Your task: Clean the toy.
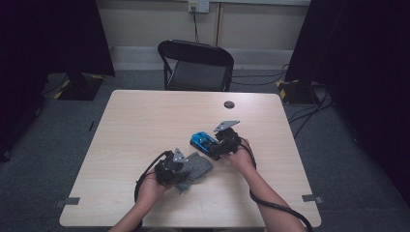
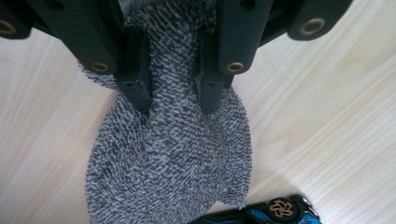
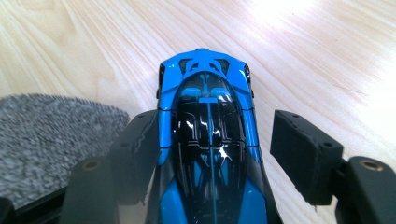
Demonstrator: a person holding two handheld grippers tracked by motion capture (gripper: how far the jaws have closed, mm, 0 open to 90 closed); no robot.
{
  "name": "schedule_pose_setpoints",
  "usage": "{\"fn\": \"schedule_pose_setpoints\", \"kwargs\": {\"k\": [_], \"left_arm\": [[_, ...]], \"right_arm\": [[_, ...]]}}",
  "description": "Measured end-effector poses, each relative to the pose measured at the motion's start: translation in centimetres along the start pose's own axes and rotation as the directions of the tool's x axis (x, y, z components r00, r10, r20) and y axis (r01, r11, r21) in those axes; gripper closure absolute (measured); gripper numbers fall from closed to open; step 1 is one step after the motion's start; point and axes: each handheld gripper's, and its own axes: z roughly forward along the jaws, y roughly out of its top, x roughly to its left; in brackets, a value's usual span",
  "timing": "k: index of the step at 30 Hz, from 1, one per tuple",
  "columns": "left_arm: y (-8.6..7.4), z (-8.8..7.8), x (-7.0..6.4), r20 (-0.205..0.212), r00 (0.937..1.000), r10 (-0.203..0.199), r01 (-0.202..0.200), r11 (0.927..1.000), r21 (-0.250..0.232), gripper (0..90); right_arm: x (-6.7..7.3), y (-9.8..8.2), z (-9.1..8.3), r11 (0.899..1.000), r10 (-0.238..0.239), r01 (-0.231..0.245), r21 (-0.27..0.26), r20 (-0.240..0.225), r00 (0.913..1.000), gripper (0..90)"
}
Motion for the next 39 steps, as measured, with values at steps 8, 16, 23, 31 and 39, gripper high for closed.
{"fn": "schedule_pose_setpoints", "kwargs": {"k": [8,16,23,31,39], "left_arm": [[0.5,0.2,-1.5,0.029,0.9996,0.000,0.000,0.9999,-0.011,62.6],[0.9,-1.3,-0.7,0.041,0.9969,-0.066,0.068,0.9971,-0.035,37.8],[0.3,-2.5,1.8,0.016,0.9956,-0.093,0.093,0.9949,-0.038,48.1],[-0.8,-1.8,2.9,0.069,0.9920,-0.105,0.104,0.9943,0.024,72.5],[-1.8,-1.8,0.4,0.136,0.9889,-0.059,0.052,0.9970,0.057,78.3]], "right_arm": [[0.9,0.0,-2.6,1.000,-0.018,0.018,-0.014,-0.012,0.9998,32.2],[1.6,-1.4,-5.2,0.999,-0.025,0.023,-0.049,-0.043,0.9987,32.5],[3.0,-3.0,-5.7,0.998,-0.045,0.041,-0.051,-0.084,0.9954,33.5],[4.6,-4.5,-4.7,0.996,-0.086,0.087,0.000,-0.158,0.9837,44.2],[5.2,-4.4,-4.0,0.991,-0.133,0.135,-0.002,-0.156,0.9787,49.6]]}}
